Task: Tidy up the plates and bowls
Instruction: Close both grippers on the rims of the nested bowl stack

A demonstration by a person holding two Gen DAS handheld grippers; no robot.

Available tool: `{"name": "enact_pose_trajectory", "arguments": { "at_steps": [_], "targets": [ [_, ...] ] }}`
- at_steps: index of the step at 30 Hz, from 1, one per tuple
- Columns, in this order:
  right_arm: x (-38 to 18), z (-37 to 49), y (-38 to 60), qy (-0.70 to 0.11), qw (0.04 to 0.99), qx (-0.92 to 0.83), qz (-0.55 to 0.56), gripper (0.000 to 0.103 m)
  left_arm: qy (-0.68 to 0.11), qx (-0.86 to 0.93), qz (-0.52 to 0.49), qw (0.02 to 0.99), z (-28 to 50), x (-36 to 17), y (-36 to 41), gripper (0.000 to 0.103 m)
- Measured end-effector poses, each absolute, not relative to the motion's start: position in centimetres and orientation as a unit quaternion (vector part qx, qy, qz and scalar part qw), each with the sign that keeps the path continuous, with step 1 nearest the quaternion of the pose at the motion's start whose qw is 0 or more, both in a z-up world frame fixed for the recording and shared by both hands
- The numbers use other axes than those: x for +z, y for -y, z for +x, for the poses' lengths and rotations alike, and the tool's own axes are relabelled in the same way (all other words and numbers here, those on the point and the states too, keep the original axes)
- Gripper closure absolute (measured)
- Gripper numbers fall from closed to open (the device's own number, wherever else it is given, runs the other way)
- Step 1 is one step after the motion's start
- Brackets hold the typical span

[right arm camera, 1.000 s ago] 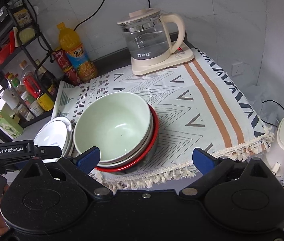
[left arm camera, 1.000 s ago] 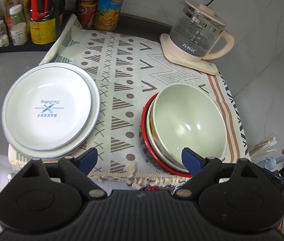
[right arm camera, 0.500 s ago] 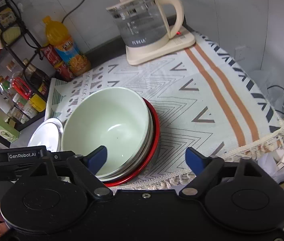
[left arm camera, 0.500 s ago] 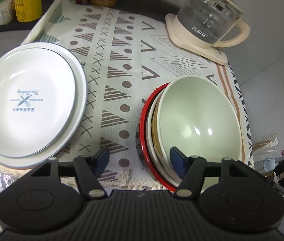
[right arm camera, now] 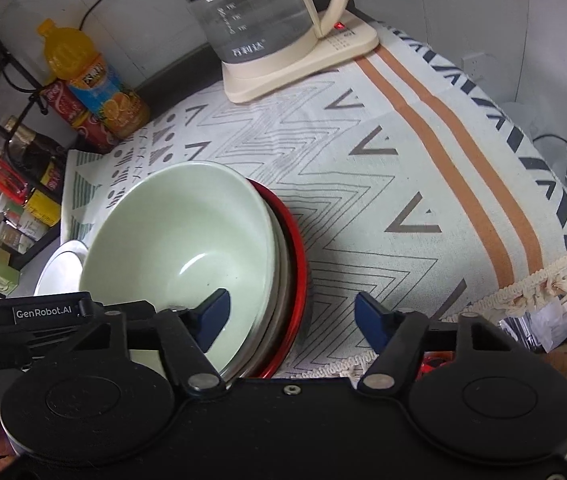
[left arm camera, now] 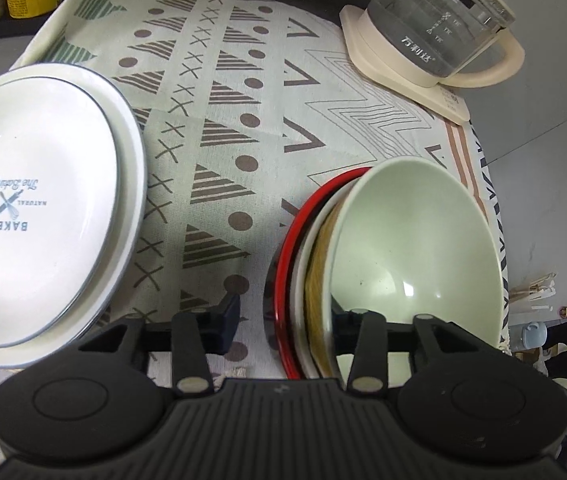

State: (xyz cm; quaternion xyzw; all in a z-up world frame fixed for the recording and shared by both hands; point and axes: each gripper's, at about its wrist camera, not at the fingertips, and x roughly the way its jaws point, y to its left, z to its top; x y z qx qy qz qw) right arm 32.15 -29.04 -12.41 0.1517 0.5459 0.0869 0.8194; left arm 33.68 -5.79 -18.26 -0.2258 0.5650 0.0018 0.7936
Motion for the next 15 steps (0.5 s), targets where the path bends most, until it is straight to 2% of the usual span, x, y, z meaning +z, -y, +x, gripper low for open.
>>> {"name": "enact_pose_trajectory", "arguments": {
  "at_steps": [4, 6, 10, 11, 15],
  "targets": [
    [-13.3, 32.5, 28.9, -0.556, 0.811, 0.086, 0.159, 0.046, -0.568, -0.008, -0.238, 0.788, 34.0, -19.0, 5.6, 0.072],
    [-13.8, 32.6, 28.7, -0.564, 0.806, 0.086, 0.157, 0.051, -0.567, -0.015, -0.238, 0.788, 34.1, -19.0, 5.8, 0.077],
    [-14.7, 32.6, 28.6, -0.573, 0.797, 0.088, 0.168, 0.060, -0.565, -0.018, -0.238, 0.789, 34.1, -19.0, 5.8, 0.077],
    [-14.8, 32.6, 28.5, -0.573, 0.796, 0.093, 0.171, 0.066, -0.565, -0.019, -0.238, 0.790, 34.1, -19.0, 5.8, 0.077],
    [-14.5, 32.5, 28.0, -0.575, 0.796, 0.091, 0.165, 0.069, -0.568, -0.020, -0.224, 0.792, 33.8, -18.7, 6.1, 0.077]
  ]
}}
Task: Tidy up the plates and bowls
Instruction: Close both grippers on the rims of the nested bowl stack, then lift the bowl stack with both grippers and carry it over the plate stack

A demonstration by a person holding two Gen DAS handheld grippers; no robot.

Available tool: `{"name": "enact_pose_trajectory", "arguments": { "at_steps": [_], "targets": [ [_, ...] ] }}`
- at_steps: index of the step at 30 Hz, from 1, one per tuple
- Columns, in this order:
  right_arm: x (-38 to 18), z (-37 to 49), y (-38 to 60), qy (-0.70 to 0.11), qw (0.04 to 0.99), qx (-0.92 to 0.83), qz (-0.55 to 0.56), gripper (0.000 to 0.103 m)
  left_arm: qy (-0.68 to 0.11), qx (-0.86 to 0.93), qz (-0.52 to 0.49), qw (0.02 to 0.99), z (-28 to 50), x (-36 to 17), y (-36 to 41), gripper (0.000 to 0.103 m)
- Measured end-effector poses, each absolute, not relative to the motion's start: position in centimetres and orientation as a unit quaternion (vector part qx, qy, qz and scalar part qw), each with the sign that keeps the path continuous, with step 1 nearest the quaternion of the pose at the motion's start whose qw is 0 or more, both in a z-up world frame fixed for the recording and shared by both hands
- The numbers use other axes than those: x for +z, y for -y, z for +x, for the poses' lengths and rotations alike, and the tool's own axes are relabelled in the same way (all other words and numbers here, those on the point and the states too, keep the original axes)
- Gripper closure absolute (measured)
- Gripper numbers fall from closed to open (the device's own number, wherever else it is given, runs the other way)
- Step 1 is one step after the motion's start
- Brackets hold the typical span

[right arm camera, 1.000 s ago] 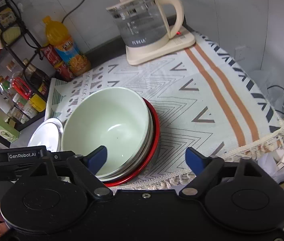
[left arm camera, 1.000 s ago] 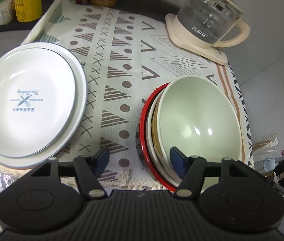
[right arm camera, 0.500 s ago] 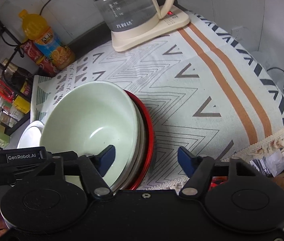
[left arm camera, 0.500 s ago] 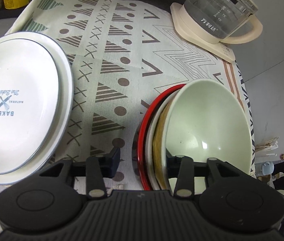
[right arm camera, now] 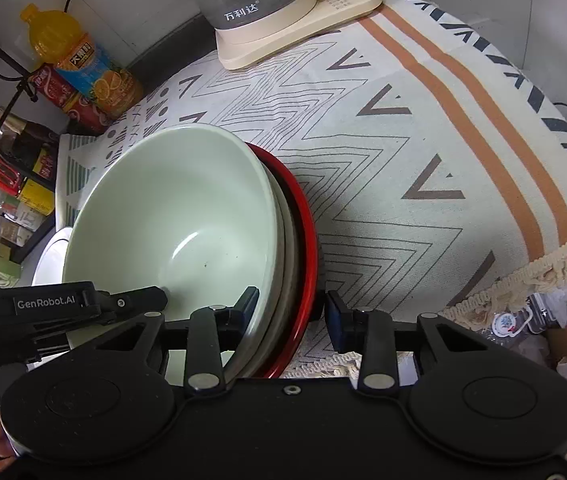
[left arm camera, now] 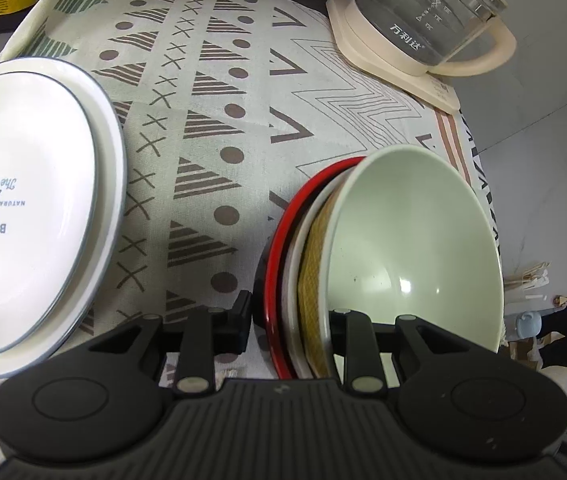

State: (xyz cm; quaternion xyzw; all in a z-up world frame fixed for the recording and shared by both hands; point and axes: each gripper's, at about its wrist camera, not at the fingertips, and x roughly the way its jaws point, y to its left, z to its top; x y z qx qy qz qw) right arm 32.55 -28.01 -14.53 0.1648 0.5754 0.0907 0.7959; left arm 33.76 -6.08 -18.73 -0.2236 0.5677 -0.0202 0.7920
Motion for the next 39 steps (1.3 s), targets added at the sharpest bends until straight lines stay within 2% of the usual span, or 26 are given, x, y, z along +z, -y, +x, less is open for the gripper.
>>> {"name": "enact_pose_trajectory", "arguments": {
  "at_steps": [14, 39],
  "targets": [
    [-12.6, 32.5, 26.9, -0.559, 0.806, 0.104, 0.165, 0.070, -0.549, -0.005, -0.225, 0.805, 32.6, -15.8, 4.2, 0.077],
    [-7.9, 33.0, 18.7, -0.528, 0.821, 0.165, 0.142, 0.070, -0.503, 0.044, -0.251, 0.826, 29.4, -11.5, -4.7, 0.077]
  ]
}}
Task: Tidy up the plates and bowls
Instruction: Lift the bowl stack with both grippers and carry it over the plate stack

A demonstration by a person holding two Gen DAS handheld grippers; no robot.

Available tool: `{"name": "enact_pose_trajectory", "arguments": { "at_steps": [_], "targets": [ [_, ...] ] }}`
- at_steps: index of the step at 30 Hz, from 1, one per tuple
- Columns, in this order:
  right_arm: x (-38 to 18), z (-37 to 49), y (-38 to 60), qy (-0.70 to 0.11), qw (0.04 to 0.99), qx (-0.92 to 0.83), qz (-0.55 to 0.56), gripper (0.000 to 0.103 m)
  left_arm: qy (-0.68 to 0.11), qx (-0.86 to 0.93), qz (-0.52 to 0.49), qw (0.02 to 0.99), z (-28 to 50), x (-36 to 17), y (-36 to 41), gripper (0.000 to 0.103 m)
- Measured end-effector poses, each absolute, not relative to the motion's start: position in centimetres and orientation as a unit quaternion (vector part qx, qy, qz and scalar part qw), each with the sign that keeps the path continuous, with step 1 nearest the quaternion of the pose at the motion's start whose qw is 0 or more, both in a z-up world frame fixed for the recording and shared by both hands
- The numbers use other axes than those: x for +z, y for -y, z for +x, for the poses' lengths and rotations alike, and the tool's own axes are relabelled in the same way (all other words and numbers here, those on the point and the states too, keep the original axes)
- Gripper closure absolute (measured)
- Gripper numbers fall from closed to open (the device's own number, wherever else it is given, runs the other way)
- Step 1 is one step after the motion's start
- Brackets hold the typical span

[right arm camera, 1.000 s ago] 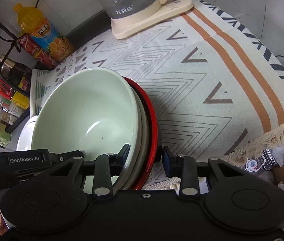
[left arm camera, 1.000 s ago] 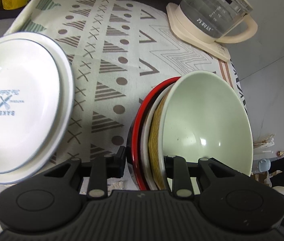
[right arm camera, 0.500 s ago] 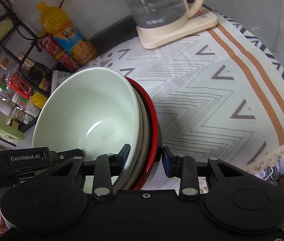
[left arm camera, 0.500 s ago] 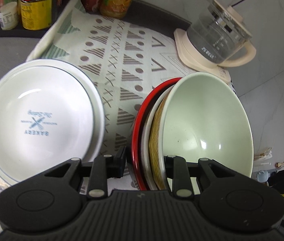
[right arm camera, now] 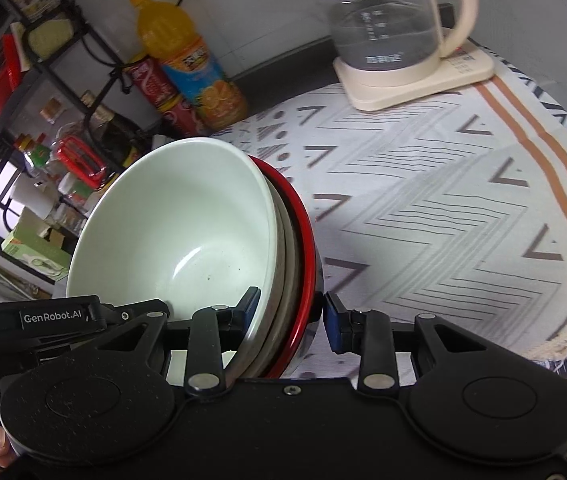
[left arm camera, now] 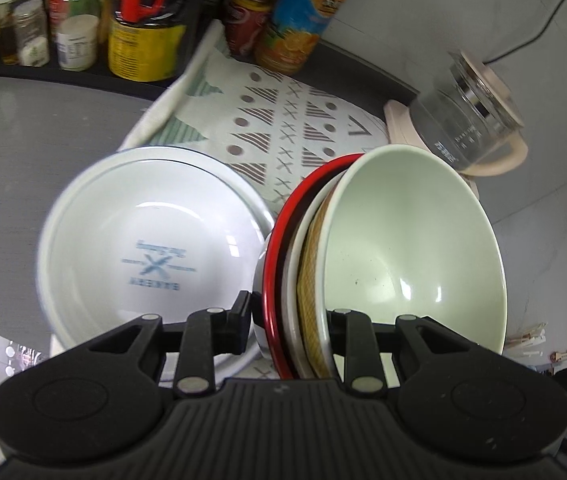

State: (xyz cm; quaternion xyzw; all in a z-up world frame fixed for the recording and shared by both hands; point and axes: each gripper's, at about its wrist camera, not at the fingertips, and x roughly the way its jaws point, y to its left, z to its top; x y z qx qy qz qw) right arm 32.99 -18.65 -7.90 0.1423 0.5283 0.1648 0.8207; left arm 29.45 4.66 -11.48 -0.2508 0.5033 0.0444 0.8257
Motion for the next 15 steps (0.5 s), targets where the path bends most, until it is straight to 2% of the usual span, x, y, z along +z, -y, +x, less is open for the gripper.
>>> {"name": "enact_pose_trajectory", "arguments": {
  "at_steps": [15],
  "targets": [
    [-8.1, 32.5, 11.6, -0.535, 0.813, 0.192, 0.126, 0.070, -0.503, 0.072, -0.266, 0.819, 27.8, -12.2, -11.5, 0.077]
  ]
}}
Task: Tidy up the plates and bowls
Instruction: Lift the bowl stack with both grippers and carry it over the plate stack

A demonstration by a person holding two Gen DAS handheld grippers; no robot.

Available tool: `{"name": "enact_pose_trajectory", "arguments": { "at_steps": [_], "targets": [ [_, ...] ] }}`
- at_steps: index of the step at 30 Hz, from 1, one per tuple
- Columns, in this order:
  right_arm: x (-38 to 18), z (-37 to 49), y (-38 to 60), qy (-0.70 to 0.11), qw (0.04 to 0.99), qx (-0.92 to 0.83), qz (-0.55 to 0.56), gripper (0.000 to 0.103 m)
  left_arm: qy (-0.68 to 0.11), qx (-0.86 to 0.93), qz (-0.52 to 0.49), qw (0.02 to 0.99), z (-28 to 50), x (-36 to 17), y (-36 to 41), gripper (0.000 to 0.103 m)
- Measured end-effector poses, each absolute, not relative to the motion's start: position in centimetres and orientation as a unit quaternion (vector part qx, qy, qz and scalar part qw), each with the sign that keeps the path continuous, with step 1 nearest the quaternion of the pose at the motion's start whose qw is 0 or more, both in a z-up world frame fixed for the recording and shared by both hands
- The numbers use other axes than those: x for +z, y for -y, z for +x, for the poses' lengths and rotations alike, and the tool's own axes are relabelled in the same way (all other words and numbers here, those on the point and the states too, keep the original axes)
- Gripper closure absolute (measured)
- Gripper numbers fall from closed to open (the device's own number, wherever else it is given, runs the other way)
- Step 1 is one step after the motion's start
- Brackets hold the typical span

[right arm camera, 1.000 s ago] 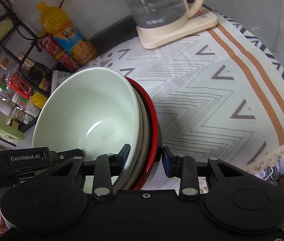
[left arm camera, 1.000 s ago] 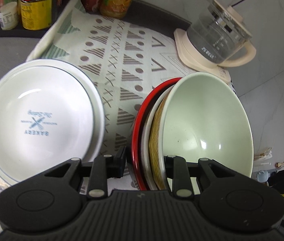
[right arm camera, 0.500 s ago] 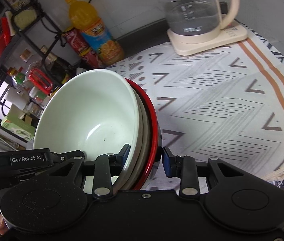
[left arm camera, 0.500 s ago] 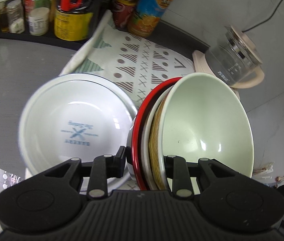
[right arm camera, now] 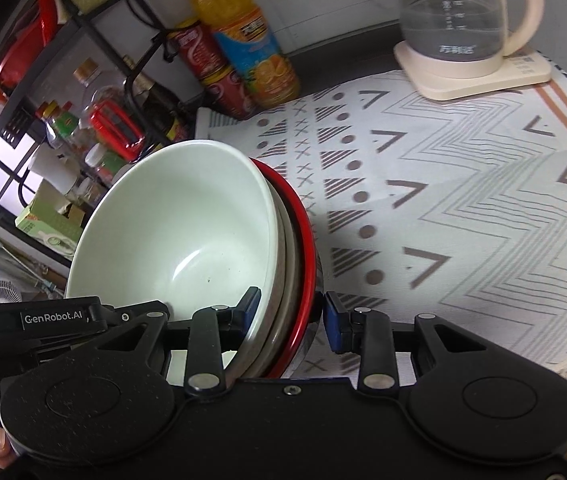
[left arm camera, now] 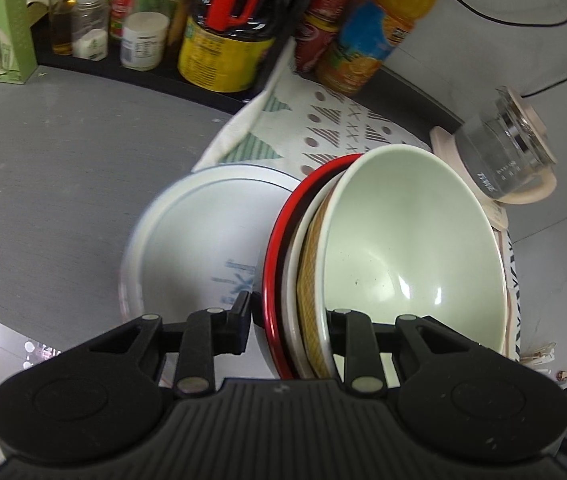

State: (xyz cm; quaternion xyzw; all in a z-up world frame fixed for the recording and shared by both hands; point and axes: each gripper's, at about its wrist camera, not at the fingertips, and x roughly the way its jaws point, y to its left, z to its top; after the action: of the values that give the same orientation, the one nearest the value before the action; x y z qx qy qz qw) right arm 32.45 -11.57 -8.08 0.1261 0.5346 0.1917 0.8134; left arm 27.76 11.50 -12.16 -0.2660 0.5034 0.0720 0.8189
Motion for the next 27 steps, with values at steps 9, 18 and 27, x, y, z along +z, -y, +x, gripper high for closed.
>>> {"name": "enact_pose_trajectory", "arguments": {
  "at_steps": [9, 18, 27],
  "targets": [
    [-9.4, 32.5, 7.6, -0.545, 0.806, 0.194, 0.124, 0.070, -0.517, 0.070, -0.269, 0.809, 28.1, -13.7, -15.3, 0.077],
    [-10.6, 32.4, 5.2, -0.557, 0.802, 0.178, 0.119, 0.070, -0.538, 0.058, -0.270, 0.796, 28.9, -15.4, -17.2, 0.077],
    [-11.3, 32.1, 4.4, -0.558, 0.805, 0.167, 0.113, 0.070, -0.542, 0.045, -0.270, 0.795, 28.8, -16.0, -17.7, 0.076]
  ]
}}
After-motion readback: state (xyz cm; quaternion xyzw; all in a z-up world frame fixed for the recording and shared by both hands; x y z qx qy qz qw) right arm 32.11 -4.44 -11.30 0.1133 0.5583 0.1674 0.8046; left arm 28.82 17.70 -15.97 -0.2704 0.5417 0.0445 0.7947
